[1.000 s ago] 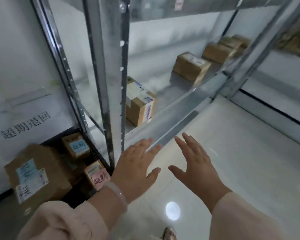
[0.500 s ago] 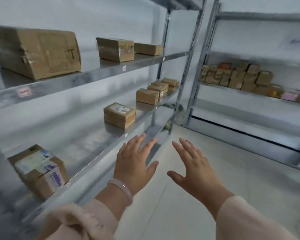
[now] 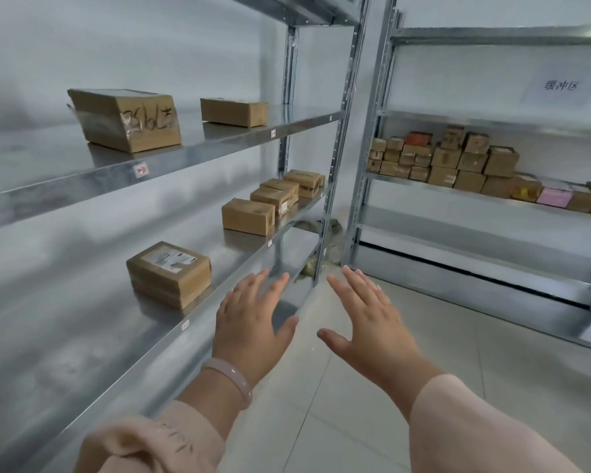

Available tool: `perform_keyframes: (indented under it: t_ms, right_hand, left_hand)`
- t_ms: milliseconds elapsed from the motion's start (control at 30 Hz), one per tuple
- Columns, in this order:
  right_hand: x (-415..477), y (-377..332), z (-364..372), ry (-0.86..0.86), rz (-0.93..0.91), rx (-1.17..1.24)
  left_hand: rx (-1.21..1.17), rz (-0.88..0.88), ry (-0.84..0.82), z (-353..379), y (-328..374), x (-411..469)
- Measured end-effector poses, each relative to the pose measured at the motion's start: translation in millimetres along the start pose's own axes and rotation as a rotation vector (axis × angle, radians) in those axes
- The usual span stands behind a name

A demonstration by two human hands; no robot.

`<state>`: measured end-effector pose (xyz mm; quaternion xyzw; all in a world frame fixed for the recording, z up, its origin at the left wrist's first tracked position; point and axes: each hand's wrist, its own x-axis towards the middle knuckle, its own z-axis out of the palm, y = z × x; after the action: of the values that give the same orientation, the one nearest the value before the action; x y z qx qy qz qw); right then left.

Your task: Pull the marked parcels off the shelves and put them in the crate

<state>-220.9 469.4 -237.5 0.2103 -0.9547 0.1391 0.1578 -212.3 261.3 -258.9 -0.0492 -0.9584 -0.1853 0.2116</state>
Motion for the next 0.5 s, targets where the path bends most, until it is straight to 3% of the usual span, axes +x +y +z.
perform_keyframes:
  t_ms: [500]
  right_hand:
    - [197, 112, 67, -0.017, 0.087, 0.093]
  left_hand:
    - [-0.103, -0.019, -0.11, 111, -47, 220]
